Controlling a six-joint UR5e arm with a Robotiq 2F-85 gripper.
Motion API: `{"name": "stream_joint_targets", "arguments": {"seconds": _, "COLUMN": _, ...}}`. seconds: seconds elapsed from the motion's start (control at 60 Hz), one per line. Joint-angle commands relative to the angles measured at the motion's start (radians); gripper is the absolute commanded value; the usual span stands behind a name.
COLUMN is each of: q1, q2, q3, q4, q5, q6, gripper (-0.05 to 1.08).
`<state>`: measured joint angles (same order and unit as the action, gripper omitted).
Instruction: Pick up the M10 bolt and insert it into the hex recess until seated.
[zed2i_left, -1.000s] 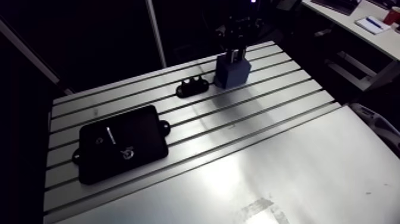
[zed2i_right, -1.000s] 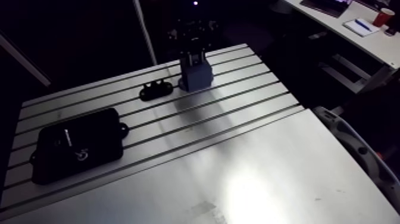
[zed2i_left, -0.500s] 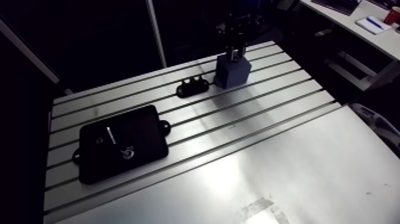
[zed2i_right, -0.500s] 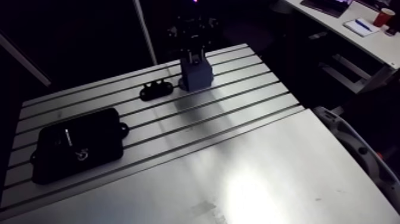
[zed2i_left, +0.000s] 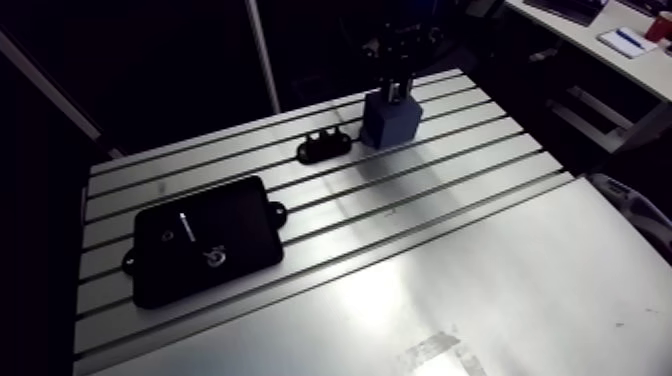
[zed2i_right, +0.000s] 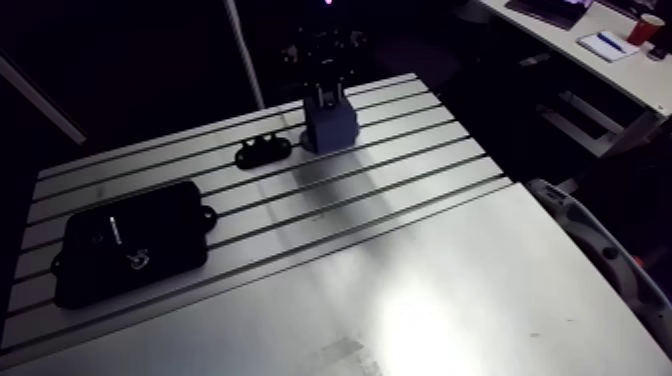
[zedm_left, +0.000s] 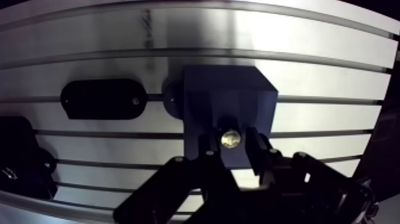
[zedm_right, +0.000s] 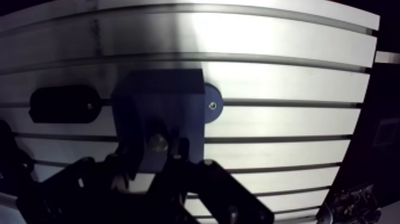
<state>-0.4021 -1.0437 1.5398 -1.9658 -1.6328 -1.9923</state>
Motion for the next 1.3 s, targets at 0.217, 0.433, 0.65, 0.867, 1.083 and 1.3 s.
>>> {"name": "stream_joint_targets", "arguments": {"seconds": 0.217, "q1": -0.001, "q2": 0.009, "q3": -0.002, "q4": 0.0, "q5": 0.0, "q6": -0.012, "gripper": 0.62}}
{"name": "stream_joint_targets", "arguments": {"seconds": 0.433, "q1": -0.001, "q2": 0.011, "q3": -0.005, "q4": 0.0, "q5": 0.0, "q6": -0.013, "gripper": 0.63}}
{"name": "stream_joint_targets", "arguments": {"seconds": 0.65, "q1": -0.001, "q2": 0.009, "q3": -0.008, "q4": 0.0, "q5": 0.0, "q6": -0.015, "gripper": 0.64}}
{"name": "stream_joint_targets", "arguments": {"seconds": 0.867, "q1": -0.001, "q2": 0.009, "q3": -0.007, "q4": 0.001, "q5": 0.0, "q6": -0.015, "gripper": 0.64}}
{"name": "stream_joint_targets", "arguments": {"seconds": 1.083, "q1": 0.0, "q2": 0.009, "q3": -0.004, "q4": 0.002, "q5": 0.0, "q6": -0.015, "gripper": 0.64}}
{"name": "stream_joint_targets", "arguments": {"seconds": 1.3, "q1": 0.0, "q2": 0.009, "q3": -0.007, "q4": 0.003, "q5": 0.0, "q6": -0.015, "gripper": 0.64}}
